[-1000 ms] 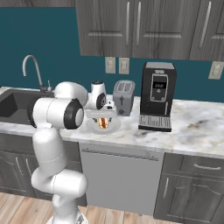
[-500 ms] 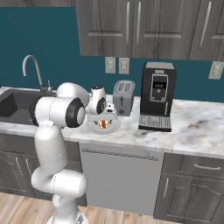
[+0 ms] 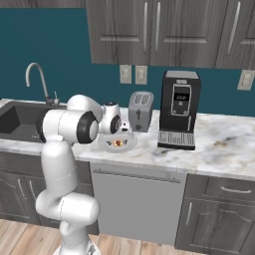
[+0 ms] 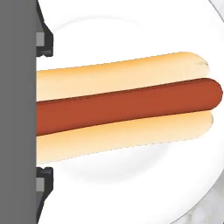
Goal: Place the cold items (avocado and eggplant) from the fridge in one tupperware on the dining counter. Place the warm items (kebab skewer and hot dog) in the stove area in another tupperware.
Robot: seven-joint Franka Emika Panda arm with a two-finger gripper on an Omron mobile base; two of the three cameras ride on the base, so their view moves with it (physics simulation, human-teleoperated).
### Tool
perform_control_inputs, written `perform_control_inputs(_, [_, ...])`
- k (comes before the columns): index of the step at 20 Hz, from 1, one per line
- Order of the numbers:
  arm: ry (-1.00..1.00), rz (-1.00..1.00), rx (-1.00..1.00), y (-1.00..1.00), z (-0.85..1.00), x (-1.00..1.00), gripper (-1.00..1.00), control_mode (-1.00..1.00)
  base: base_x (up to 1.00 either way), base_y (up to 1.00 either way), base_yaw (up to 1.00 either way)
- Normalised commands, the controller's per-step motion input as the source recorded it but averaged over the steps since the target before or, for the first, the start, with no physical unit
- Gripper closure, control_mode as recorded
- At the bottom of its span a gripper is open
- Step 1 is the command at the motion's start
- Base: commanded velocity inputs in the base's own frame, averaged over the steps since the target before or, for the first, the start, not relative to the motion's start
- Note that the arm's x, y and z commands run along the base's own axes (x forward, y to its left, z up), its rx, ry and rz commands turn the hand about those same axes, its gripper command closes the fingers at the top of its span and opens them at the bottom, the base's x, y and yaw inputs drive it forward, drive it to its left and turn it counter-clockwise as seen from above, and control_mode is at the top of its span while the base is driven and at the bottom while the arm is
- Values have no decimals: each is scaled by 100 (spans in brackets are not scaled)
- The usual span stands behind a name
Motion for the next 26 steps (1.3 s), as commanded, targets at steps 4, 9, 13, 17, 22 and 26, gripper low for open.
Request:
perform_control_inputs(4, [0,0,0,0,-15,0,-100,-100,0,0,0])
perform_control_inputs(9, [0,1,0,3,-13,0,100,-100,0,0,0])
perform_control_inputs(13, [0,0,0,1,0,0,100,-100,0,0,0])
perform_control_inputs(17, [0,0,0,0,0,0,100,-100,0,0,0])
perform_control_inputs(22, [-5,-4,0,0,14,-7,100,-100,0,0,0])
perform_control_inputs(26, [6,-5,4,-18,58,-47,100,-100,0,0,0])
